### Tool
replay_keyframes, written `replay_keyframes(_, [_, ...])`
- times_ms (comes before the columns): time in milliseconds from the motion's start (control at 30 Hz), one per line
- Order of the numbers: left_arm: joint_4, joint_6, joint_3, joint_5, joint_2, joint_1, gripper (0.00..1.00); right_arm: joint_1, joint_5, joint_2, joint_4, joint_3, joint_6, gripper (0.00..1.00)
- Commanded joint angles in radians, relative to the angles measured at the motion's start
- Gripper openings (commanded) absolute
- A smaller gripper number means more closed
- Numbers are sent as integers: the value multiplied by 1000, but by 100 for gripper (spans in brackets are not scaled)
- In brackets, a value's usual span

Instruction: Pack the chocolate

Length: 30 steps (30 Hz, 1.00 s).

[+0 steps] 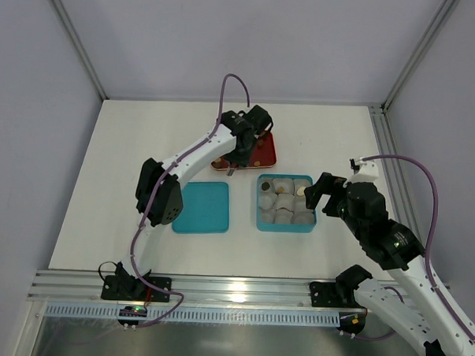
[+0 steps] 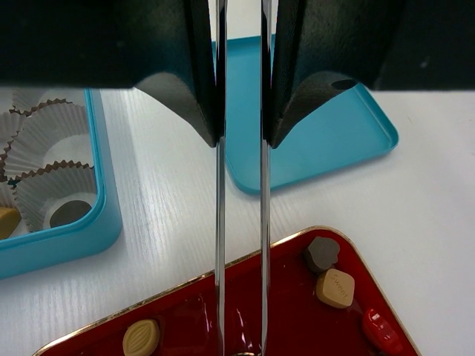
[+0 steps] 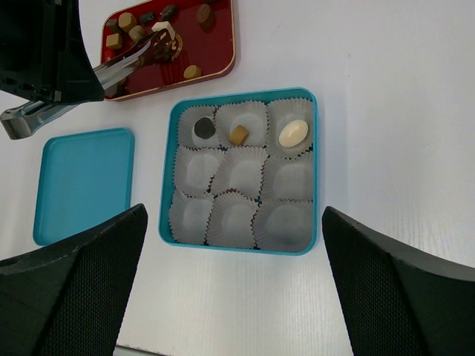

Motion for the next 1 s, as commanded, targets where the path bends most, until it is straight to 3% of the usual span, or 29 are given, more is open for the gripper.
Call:
replay_keyframes(0, [-12, 10, 39, 2, -83, 6, 22, 4, 1, 9, 30, 8, 5, 100])
replay_keyframes(667, [-45, 10, 72, 12, -145, 2, 17, 4, -4, 30, 61, -6, 8, 100])
replay_keyframes(967, [-75, -2, 82, 11, -214, -69, 17, 4, 10, 47, 65, 17, -6, 100])
